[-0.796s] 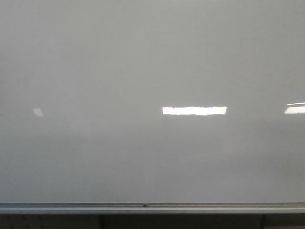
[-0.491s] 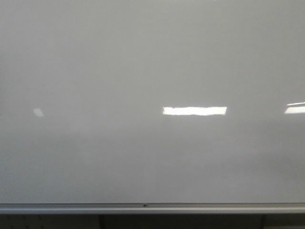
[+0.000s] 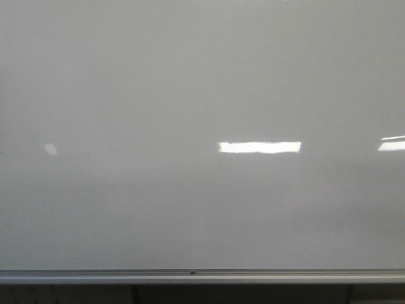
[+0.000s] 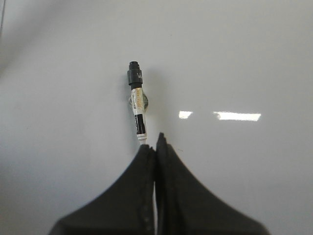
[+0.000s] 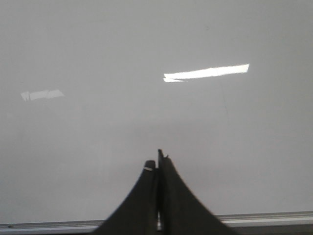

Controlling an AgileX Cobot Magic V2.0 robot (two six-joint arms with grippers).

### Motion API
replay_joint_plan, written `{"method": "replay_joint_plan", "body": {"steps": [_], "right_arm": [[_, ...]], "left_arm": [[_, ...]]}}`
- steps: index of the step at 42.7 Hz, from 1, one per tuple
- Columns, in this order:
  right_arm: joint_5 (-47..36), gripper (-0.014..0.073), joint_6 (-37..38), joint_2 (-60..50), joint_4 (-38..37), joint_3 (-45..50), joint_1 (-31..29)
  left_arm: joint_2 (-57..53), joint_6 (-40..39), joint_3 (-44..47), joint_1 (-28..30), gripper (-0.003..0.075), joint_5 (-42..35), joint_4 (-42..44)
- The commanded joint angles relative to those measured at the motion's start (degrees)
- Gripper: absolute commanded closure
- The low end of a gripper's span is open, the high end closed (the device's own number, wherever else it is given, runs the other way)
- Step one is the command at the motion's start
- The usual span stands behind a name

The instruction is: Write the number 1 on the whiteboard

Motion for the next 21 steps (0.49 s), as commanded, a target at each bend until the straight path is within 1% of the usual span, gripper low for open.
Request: {"method": "replay_joint_plan", "body": {"steps": [1, 17, 21], "right_arm": [[-4.14, 0.0653, -0.09, -0.98, -0.71, -1.27, 0.0], [-4.73, 0.0653, -0.09, -0.98, -0.71, -1.27, 0.0], [-6.0, 0.0653, -0.09, -0.98, -0.71, -1.33, 0.0]], "left_arm": [[-0.88, -0.5, 1.27, -0.44, 0.0741, -4.5, -0.57], [-0.88, -0.5, 1.27, -0.44, 0.0741, -4.5, -0.57], [-0.88, -0.5, 1.27, -0.44, 0.0741, -5.89, 0.39]]}}
